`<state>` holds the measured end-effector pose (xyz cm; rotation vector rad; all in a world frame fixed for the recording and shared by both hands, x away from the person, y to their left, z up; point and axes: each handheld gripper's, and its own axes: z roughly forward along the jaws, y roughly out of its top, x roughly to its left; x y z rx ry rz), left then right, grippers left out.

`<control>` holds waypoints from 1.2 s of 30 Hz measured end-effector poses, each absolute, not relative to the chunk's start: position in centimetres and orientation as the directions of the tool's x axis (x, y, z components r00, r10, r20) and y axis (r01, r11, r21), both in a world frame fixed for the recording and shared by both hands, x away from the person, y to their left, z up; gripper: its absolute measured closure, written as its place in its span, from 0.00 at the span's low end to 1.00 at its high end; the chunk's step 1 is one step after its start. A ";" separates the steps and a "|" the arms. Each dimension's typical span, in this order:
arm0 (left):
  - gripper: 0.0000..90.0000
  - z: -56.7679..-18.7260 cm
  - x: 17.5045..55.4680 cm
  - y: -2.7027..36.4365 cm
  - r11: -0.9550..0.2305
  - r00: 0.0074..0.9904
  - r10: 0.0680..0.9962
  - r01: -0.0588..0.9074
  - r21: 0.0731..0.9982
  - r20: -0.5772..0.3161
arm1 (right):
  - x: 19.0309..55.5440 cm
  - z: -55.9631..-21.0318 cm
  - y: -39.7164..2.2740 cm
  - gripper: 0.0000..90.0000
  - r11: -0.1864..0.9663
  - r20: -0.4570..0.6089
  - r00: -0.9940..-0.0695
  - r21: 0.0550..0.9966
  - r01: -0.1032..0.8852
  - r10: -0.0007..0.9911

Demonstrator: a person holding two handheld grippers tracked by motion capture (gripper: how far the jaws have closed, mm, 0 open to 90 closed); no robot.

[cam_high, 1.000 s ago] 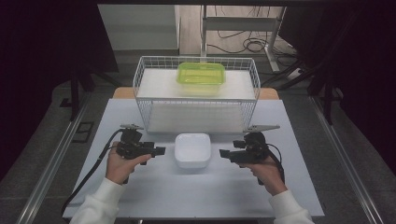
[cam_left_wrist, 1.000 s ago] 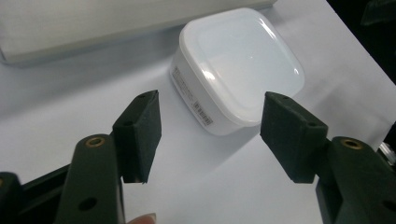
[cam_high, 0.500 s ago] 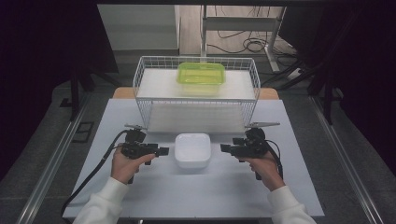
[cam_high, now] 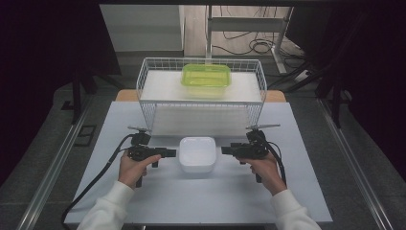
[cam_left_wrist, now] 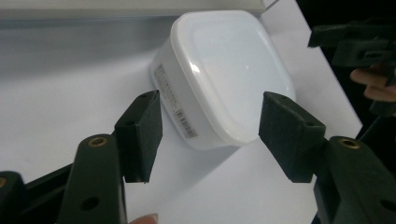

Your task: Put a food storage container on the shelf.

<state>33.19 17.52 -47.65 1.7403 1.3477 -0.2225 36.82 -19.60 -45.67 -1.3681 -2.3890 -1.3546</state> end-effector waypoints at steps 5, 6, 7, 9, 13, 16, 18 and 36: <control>0.48 -48.1 33.7 17.3 0.013 0.374 0.672 0.856 0.516 -0.639 | 37.2 -46.2 -19.2 0.48 0.211 0.474 -0.593 0.637 0.742 0.651; 0.49 -48.2 33.9 17.3 0.013 0.371 0.668 0.861 0.509 -0.645 | 37.2 -46.2 -19.1 0.48 0.210 0.478 -0.589 0.632 0.746 0.652; 0.49 -48.3 33.9 17.3 0.014 0.367 0.670 0.863 0.506 -0.646 | 37.3 -46.4 -19.0 0.48 0.211 0.482 -0.585 0.626 0.751 0.652; 0.49 -48.5 34.2 17.3 0.018 0.358 0.667 0.869 0.495 -0.653 | 37.6 -46.5 -18.8 0.49 0.213 0.489 -0.581 0.617 0.758 0.650; 0.50 -49.2 35.1 16.7 0.014 0.352 0.648 0.881 0.472 -0.675 | 38.0 -46.6 -18.2 0.49 0.208 0.506 -0.572 0.605 0.769 0.645; 0.50 -49.6 35.4 16.4 0.002 0.358 0.642 0.884 0.468 -0.678 | 38.5 -47.2 -17.6 0.51 0.199 0.535 -0.558 0.584 0.787 0.634; 0.51 -49.8 35.5 16.5 -0.003 0.357 0.652 0.884 0.468 -0.669 | 38.7 -47.6 -17.3 0.53 0.210 0.539 -0.558 0.575 0.791 0.631; 0.78 -50.9 35.6 16.5 0.039 0.328 0.573 0.905 0.424 -0.751 | 39.5 -49.9 -17.6 0.76 0.104 0.704 -0.421 0.447 0.889 0.573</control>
